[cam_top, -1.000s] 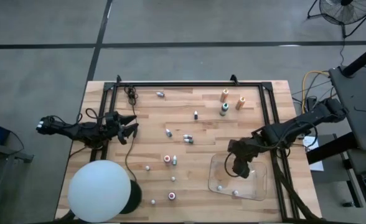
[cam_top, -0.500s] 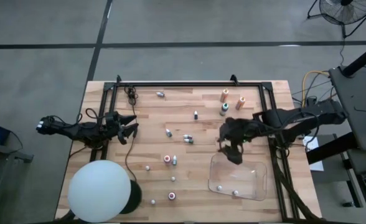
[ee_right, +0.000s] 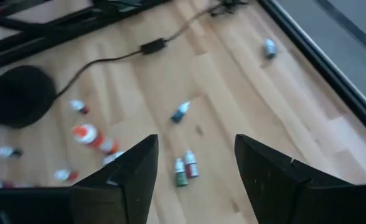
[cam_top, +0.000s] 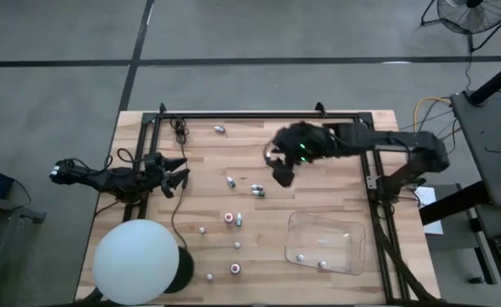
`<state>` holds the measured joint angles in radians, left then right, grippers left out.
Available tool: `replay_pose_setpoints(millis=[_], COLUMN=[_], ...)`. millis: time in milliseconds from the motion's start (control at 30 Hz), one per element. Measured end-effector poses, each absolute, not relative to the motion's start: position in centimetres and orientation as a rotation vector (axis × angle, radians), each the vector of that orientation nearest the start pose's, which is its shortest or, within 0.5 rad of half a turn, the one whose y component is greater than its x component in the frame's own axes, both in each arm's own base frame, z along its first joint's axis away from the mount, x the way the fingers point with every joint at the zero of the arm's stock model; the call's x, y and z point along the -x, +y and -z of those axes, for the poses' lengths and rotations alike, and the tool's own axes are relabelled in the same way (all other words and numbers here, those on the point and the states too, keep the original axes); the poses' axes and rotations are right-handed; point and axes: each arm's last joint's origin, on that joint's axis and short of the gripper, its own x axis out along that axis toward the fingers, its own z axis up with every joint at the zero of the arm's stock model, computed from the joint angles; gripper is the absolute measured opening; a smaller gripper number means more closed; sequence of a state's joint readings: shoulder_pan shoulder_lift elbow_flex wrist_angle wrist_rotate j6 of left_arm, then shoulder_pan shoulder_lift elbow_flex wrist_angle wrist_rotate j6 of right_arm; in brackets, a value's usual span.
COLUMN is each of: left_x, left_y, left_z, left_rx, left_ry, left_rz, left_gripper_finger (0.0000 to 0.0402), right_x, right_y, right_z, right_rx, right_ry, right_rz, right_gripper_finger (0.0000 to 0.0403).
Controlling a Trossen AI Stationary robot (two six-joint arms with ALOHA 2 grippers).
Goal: Pick & Place food coloring
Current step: Put the black food color into the transparent bin
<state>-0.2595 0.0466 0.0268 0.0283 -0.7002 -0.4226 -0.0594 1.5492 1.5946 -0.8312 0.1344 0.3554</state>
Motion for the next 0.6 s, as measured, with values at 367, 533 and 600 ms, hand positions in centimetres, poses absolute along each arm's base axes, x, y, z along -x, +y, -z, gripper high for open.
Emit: replay_pose_setpoints(millis=[367, 533, 600], left_x=[-9.4, -9.4, -9.4], left_y=[-0.6, -0.6, -0.6], left_z=[-17.2, -17.2, -17.2], left_rx=[0.420, 0.420, 0.420], left_ry=[-0.101, -0.101, -0.101], left_rz=[-0.433, -0.432, -0.432], left_gripper_finger=[0.0245, 0.0245, 0.0245], right_x=[-36.4, -37.6, -38.1], right_y=[-10.4, -13.8, -15.1], right_z=[-35.0, -33.7, -33.4], right_rx=[-0.479, -0.550, -0.617], right_ry=[1.001, 1.063, 1.068], right_rz=[0.603, 0.661, 0.670], right_gripper_finger=[0.0203, 0.0203, 0.0203])
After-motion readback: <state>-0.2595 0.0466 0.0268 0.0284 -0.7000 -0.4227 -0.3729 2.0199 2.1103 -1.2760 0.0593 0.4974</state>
